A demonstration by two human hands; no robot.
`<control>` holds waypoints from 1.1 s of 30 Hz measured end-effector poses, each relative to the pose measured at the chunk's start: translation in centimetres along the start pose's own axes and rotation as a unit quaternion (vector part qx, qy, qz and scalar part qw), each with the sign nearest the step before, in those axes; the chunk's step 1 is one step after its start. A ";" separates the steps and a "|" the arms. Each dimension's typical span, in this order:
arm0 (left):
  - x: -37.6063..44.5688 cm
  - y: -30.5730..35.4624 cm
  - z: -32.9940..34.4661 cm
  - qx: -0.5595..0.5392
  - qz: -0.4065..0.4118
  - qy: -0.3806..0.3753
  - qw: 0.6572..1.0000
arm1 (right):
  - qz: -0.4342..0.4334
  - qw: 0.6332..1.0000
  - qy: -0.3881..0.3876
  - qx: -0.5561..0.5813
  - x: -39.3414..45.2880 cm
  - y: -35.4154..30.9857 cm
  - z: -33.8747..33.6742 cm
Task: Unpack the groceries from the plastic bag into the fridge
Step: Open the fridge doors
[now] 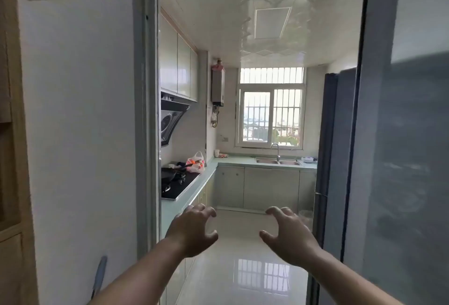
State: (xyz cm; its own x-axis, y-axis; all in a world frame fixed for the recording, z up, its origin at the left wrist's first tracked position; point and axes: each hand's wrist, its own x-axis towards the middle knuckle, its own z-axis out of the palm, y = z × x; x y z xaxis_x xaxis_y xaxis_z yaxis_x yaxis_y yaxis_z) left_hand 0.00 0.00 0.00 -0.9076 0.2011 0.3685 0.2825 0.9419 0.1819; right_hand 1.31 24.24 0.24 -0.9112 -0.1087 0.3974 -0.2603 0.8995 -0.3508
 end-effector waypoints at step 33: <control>43.1 -15.0 19.4 -0.023 -0.031 -0.045 0.998 | 0.088 0.995 -0.028 0.033 43.8 14.2 19.4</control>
State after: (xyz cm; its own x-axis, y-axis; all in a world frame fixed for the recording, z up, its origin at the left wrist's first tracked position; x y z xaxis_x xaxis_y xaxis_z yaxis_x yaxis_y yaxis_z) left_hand -49.40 -0.26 -4.52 -0.9476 0.1672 0.2723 0.2363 0.9403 0.2450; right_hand -48.48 23.99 -3.81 -0.9602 0.0226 0.2784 -0.1146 0.8771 -0.4664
